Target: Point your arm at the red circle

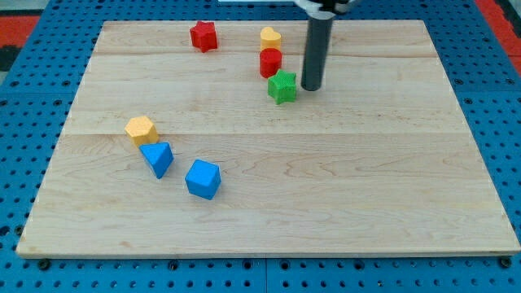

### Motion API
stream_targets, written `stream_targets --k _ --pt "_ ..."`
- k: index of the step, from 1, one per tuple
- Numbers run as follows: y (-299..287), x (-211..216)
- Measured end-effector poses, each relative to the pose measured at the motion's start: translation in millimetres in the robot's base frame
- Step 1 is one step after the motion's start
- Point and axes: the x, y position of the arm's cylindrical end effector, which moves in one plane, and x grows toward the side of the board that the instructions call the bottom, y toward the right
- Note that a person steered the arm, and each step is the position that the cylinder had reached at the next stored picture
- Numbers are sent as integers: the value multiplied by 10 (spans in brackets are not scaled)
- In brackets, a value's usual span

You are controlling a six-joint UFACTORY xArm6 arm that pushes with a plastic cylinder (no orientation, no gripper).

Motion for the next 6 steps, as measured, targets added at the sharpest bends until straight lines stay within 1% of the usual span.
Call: stream_targets --k 2,3,4,5,6 --pt "-420 33" --pt "-27 -97" --pt "25 -417" --pt "-17 -601" --pt "-60 -649"
